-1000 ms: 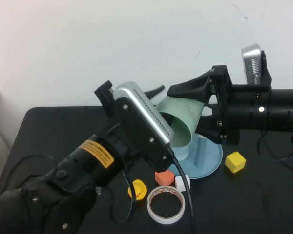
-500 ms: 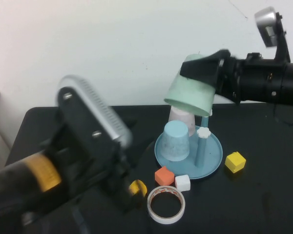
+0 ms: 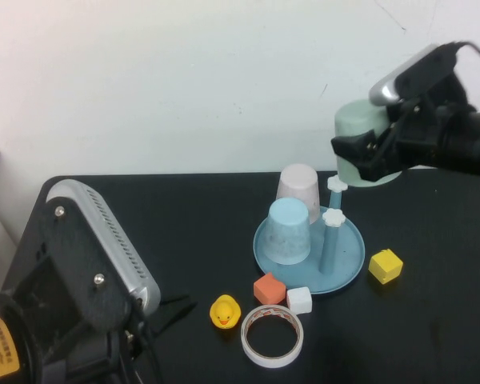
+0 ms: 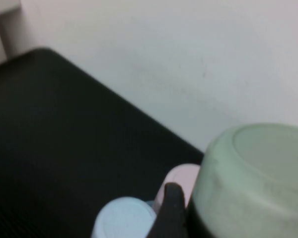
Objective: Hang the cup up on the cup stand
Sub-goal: Place the cup on the cup holder
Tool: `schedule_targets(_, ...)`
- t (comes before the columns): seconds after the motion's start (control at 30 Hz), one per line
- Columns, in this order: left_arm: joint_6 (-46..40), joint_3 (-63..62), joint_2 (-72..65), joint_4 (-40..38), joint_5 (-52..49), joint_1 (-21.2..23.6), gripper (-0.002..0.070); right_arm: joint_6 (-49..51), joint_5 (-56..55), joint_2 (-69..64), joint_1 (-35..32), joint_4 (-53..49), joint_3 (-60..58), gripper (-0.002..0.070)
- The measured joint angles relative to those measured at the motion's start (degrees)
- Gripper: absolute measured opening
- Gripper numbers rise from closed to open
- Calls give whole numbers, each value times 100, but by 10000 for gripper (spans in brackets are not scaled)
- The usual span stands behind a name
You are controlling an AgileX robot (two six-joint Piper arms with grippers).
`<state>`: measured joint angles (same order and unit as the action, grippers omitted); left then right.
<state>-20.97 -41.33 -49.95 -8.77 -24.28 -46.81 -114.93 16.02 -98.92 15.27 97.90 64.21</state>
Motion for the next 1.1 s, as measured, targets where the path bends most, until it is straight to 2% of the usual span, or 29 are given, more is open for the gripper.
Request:
schedule_targets(0.63,68,0,0,45,-172,0,0,-37,-246,-1798,0,35,1201,597)
schedule_targets(1.1,86,0,0,81,-267,0,0,-75,-129,-2239,0,156,1531,598)
